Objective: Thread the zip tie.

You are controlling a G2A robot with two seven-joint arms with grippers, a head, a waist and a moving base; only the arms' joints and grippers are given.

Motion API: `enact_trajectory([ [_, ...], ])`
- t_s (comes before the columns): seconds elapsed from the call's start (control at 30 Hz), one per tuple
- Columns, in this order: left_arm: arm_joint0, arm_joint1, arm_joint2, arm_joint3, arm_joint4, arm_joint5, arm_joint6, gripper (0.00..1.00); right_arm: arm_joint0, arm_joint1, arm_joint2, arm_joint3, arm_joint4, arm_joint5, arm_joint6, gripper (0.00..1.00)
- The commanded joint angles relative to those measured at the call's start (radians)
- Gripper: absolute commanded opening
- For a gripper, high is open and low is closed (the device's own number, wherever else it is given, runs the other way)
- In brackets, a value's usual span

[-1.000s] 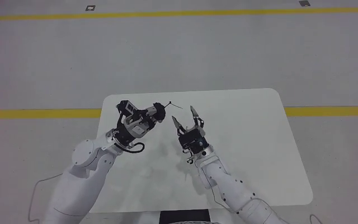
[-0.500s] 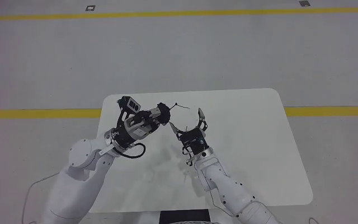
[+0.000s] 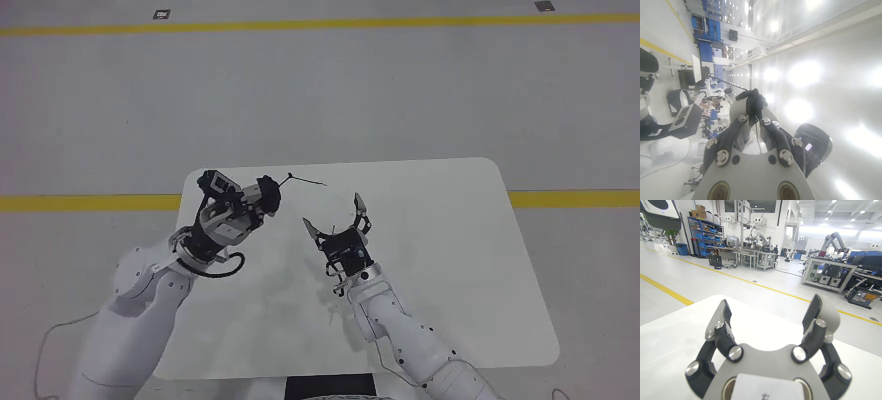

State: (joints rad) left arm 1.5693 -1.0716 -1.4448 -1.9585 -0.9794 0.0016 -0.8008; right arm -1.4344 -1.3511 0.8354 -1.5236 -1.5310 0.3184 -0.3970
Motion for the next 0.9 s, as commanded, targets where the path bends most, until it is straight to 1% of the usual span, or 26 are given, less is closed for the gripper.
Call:
enact_trajectory([
  [0.0, 0.010, 0.002, -0.016, 0.006, -0.027, 0.004, -0.040, 0.00, 0.000, 0.000, 0.000, 0.000, 0.000, 0.000, 0.000, 1.00],
  [0.07, 0.021, 0.002, -0.027, 0.012, -0.054, 0.007, -0.073, 0.00, 0.000, 0.000, 0.000, 0.000, 0.000, 0.000, 0.000, 1.00],
  [0.17, 0.039, 0.003, -0.036, 0.019, -0.062, 0.003, -0.079, 0.00, 0.000, 0.000, 0.000, 0.000, 0.000, 0.000, 0.000, 1.00],
  [0.23, 0.047, 0.002, -0.039, 0.015, -0.066, -0.001, -0.077, 0.00, -0.004, 0.002, 0.018, -0.003, 0.010, -0.002, 0.002, 1.00],
  [0.37, 0.062, 0.003, -0.059, 0.005, -0.077, -0.005, -0.073, 0.00, -0.035, 0.018, 0.089, -0.015, -0.008, -0.038, -0.017, 1.00],
  [0.47, 0.072, 0.004, -0.076, -0.003, -0.083, 0.006, -0.086, 0.00, -0.068, 0.034, 0.147, -0.046, -0.018, -0.086, -0.021, 1.00],
  [0.5, 0.076, 0.005, -0.083, -0.005, -0.085, 0.010, -0.093, 0.00, -0.083, 0.040, 0.174, -0.062, -0.020, -0.095, -0.022, 1.00],
  [0.57, 0.082, 0.006, -0.089, -0.007, -0.083, 0.017, -0.099, 0.00, -0.107, 0.047, 0.206, -0.087, -0.025, -0.111, -0.020, 1.00],
  [0.7, 0.091, 0.007, -0.098, -0.015, -0.081, 0.027, -0.106, 0.00, -0.157, 0.061, 0.280, -0.131, -0.020, -0.124, -0.023, 1.00],
  [0.73, 0.094, 0.007, -0.100, -0.018, -0.082, 0.029, -0.106, 0.00, -0.172, 0.064, 0.308, -0.143, -0.006, -0.121, -0.023, 1.00],
  [0.87, 0.104, 0.007, -0.108, -0.029, -0.082, 0.037, -0.107, 0.00, -0.217, 0.074, 0.380, -0.180, 0.010, -0.125, -0.014, 1.00],
])
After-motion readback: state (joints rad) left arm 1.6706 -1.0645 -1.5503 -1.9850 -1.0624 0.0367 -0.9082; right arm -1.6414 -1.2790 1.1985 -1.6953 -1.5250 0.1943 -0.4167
